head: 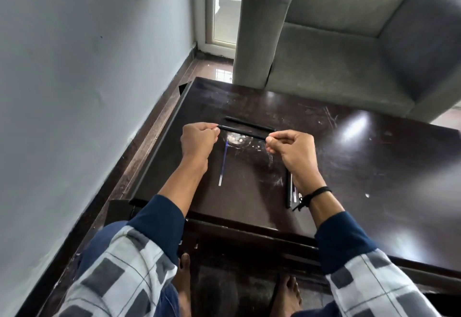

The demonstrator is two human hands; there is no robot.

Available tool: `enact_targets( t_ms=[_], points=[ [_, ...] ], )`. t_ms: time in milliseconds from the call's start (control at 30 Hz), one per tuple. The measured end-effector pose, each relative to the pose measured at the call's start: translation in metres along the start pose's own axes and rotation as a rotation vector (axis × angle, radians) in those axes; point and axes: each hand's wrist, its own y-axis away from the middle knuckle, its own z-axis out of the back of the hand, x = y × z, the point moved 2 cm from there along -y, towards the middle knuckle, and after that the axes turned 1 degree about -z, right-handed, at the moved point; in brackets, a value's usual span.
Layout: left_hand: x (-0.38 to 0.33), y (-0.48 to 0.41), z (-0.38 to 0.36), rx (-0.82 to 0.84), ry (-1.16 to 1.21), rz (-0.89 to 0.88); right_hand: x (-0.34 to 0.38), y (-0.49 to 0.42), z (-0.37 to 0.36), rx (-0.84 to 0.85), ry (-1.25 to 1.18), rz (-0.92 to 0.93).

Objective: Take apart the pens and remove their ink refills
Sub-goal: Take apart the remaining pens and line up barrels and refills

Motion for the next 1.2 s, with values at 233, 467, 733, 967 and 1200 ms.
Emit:
enact_targets(
  t_ms=[233, 467, 733, 967, 1200],
  points=[
    [-0.019, -0.005, 0.015, -0.111, 0.178, -0.019, 0.003, -0.014, 0.004, -0.109, 0.071, 0.012],
    [-0.024, -0.007, 0.020, -0.113, 0.359, 0.037, -0.011, -0.043, -0.018, -0.213, 0.249, -0.063],
    [-0.027, -0.005, 0.019, -0.101, 0.370, 0.049, -0.012, -0.046, -0.018, -0.180, 0.507, 0.001],
    [-0.028, -0.002, 0.018, -0.079, 0.368, 0.044, -0.012, -0.043, -0.017, -0.159, 0.673, 0.162],
    [-0.028, -0.001, 0.017, -0.076, 0.357, 0.057, -0.009, -0.044, -0.023, -0.131, 0.753, 0.223]
  ],
)
